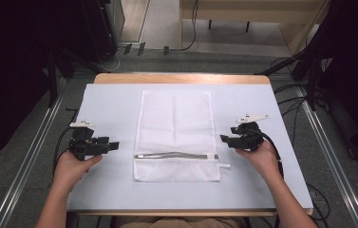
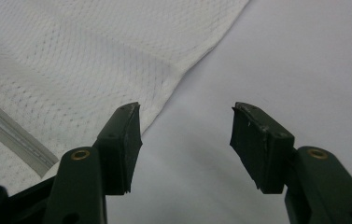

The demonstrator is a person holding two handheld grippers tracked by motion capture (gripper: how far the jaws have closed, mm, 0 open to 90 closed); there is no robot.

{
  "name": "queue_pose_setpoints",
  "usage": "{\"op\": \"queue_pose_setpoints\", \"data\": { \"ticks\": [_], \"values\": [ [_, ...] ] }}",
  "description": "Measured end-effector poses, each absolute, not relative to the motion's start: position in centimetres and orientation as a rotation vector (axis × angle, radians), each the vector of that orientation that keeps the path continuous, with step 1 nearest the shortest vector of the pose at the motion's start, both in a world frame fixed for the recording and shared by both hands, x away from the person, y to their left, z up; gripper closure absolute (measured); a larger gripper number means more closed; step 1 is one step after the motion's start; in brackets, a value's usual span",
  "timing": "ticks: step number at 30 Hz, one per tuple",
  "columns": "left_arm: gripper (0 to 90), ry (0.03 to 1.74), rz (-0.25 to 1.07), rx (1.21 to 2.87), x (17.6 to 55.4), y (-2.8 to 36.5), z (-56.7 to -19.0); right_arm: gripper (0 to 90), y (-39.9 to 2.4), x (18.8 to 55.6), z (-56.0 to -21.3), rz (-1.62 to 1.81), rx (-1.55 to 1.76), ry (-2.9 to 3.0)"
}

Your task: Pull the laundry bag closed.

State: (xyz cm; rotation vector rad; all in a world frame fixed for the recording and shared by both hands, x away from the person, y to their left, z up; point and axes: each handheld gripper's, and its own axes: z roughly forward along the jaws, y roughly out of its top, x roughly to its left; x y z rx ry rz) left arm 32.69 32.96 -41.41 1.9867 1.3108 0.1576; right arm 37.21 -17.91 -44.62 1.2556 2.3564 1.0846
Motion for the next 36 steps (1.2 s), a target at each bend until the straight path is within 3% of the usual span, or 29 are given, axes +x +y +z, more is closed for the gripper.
{"op": "queue_pose_setpoints", "data": {
  "ticks": [10, 36],
  "values": [
    [39.0, 1.301, 0.106, 1.966, 33.6, 32.5, -41.3, 47.3, -18.2, 36.8, -44.6, 1.133, 1.297, 2.362],
    [40.0, 1.264, 0.125, 1.999, 33.0, 32.4, -42.1, 49.3, -16.8, 36.2, -44.4, 1.105, 1.286, 2.433]
  ]
}}
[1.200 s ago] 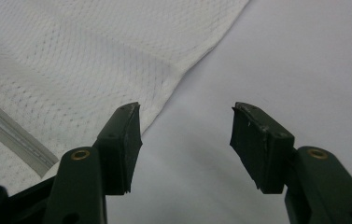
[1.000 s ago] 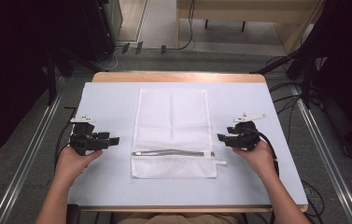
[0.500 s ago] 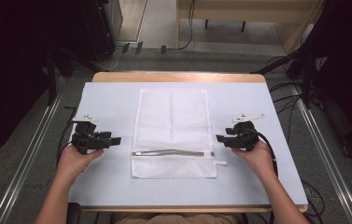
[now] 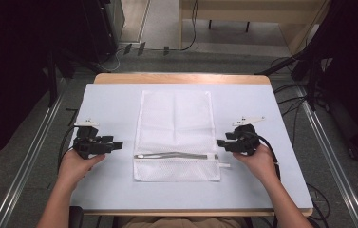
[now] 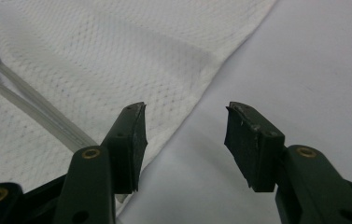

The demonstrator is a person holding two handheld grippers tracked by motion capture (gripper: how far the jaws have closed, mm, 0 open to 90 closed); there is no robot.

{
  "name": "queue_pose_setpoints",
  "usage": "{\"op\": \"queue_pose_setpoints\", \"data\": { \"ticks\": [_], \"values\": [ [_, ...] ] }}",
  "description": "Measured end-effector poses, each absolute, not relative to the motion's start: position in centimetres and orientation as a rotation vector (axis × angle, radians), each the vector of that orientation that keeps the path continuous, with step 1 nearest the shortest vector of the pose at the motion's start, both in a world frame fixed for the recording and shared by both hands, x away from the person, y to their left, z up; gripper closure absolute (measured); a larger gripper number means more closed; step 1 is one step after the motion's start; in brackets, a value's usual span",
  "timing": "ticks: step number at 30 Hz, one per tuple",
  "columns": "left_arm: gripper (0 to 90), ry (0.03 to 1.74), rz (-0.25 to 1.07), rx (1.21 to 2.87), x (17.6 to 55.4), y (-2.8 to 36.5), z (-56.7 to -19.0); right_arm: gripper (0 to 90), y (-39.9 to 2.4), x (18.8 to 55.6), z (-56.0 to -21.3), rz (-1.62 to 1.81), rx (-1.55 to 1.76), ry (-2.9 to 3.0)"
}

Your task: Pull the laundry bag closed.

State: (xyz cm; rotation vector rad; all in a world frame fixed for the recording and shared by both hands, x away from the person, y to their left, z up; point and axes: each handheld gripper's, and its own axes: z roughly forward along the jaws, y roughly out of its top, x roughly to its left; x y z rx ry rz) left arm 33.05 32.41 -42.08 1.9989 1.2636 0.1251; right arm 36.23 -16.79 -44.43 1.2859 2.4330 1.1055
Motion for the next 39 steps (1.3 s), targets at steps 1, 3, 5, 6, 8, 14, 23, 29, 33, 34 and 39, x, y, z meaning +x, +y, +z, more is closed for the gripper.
{"op": "queue_pose_setpoints", "data": {
  "ticks": [1, 3, 5, 6, 8, 14, 23, 29, 33, 34, 39],
  "values": [
    [40.3, 1.265, 0.120, 2.006, 32.9, 32.3, -42.1, 49.4, -16.7, 36.1, -44.3, 1.099, 1.270, 2.435],
    [42.3, 1.253, 0.104, 2.018, 32.6, 32.2, -42.1, 49.8, -16.3, 35.8, -44.0, 1.100, 1.252, 2.444],
    [44.1, 1.251, 0.098, 2.016, 32.4, 32.0, -42.1, 50.8, -16.0, 35.5, -43.6, 1.109, 1.240, 2.447],
    [44.1, 1.246, 0.103, 2.016, 32.3, 32.0, -42.1, 51.3, -15.7, 35.4, -43.4, 1.107, 1.231, 2.454],
    [44.1, 1.245, 0.102, 2.012, 32.3, 32.0, -42.0, 52.1, -15.3, 35.2, -43.2, 1.112, 1.224, 2.463],
    [44.7, 1.238, 0.125, 2.002, 32.2, 32.0, -41.8, 56.4, -14.3, 34.8, -42.7, 1.120, 1.194, 2.494],
    [46.1, 1.213, 0.114, 2.032, 32.4, 31.5, -41.9, 64.4, -12.5, 34.3, -42.2, 1.138, 1.158, 2.527],
    [49.2, 1.228, 0.108, 2.022, 32.3, 31.7, -41.8, 66.0, -11.3, 34.4, -42.0, 1.171, 1.132, 2.549],
    [49.2, 1.227, 0.112, 2.020, 32.4, 31.7, -41.8, 66.2, -10.2, 34.5, -41.9, 1.161, 1.111, 2.569],
    [49.0, 1.225, 0.112, 2.021, 32.4, 31.7, -41.8, 66.2, -9.9, 34.6, -41.9, 1.160, 1.099, 2.574],
    [48.4, 1.233, 0.113, 2.026, 32.4, 31.7, -41.9, 66.9, -8.7, 34.7, -41.7, 1.171, 1.072, 2.600]
  ]
}}
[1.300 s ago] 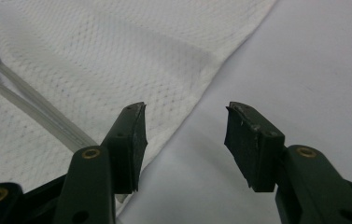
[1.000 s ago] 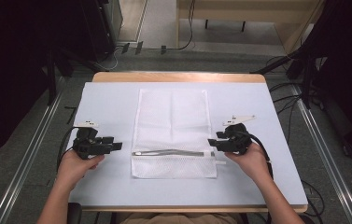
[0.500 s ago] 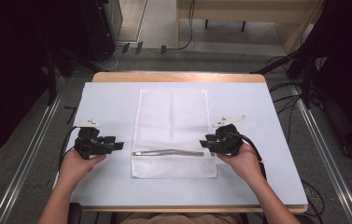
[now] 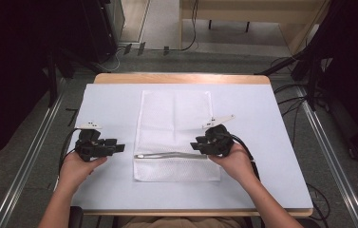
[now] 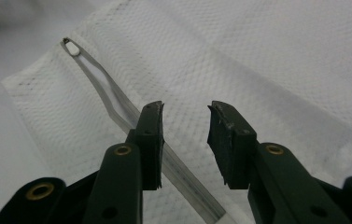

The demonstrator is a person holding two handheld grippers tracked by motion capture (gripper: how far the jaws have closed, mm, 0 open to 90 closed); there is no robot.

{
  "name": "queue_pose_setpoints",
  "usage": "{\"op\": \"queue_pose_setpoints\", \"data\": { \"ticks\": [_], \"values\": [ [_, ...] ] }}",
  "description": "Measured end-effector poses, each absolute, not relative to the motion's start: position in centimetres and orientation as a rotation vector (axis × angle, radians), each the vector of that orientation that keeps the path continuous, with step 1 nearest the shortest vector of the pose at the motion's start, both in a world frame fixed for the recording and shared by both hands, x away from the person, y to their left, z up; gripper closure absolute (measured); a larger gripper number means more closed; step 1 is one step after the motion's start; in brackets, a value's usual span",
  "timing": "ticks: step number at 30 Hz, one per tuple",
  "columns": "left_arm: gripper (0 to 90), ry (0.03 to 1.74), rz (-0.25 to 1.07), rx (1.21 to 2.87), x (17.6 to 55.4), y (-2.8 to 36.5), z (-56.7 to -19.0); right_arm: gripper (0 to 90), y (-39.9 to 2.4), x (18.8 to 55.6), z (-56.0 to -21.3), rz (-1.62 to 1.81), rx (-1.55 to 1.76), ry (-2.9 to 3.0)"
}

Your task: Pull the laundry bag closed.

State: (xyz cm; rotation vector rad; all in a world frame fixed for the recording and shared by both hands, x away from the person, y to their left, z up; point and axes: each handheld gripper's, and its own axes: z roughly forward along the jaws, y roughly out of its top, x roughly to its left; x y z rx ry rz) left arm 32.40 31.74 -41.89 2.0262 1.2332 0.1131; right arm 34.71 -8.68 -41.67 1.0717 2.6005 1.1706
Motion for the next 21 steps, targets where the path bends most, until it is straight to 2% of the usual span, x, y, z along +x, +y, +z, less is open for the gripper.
{"op": "queue_pose_setpoints", "data": {
  "ticks": [21],
  "values": [
    [47.4, 1.252, 0.105, 2.016, 32.3, 32.1, -41.7, 70.3, -2.9, 35.0, -40.5, 1.215, 0.919, 2.692]
  ]
}}
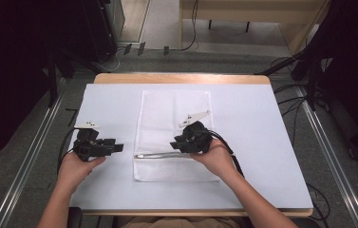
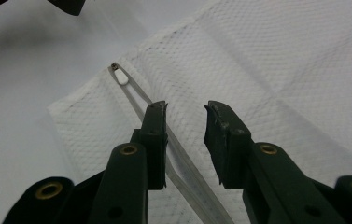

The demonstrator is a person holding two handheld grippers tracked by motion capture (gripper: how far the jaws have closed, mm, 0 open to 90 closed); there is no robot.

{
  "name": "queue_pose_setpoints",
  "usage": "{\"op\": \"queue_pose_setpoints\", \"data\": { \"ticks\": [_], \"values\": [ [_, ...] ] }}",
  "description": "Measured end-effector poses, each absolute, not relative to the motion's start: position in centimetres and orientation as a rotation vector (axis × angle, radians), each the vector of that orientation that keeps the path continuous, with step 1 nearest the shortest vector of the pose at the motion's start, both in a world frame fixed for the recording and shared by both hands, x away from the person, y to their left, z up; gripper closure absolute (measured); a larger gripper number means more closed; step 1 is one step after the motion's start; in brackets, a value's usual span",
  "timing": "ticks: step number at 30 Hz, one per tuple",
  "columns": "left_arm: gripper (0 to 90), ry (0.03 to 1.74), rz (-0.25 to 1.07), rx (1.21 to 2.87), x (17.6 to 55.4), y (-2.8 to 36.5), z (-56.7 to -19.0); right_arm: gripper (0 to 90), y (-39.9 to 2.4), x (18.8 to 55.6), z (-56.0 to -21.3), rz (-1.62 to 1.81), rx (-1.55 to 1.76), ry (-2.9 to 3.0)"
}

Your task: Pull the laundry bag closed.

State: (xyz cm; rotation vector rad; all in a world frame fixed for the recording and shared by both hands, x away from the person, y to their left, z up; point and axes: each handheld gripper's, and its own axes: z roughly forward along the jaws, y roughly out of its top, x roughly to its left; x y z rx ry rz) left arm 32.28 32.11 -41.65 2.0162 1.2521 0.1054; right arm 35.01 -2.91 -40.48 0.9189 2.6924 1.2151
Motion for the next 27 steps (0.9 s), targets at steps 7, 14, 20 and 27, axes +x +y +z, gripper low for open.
{"op": "queue_pose_setpoints", "data": {
  "ticks": [7, 14, 20, 27],
  "values": [
    [46.7, 1.245, 0.118, 2.015, 31.8, 32.2, -41.4, 70.6, -1.7, 34.8, -41.0, 1.210, 0.873, 2.734],
    [47.0, 1.264, 0.123, 2.010, 31.2, 32.5, -41.4, 72.2, -0.5, 34.9, -41.3, 1.224, 0.836, 2.752],
    [48.0, 1.275, 0.129, 2.006, 30.6, 32.8, -41.4, 75.3, 0.6, 34.8, -41.6, 1.223, 0.805, 2.773],
    [46.3, 1.279, 0.141, 1.994, 30.1, 33.0, -41.6, 79.1, 1.9, 34.8, -42.4, 1.224, 0.781, 2.807]
  ]
}}
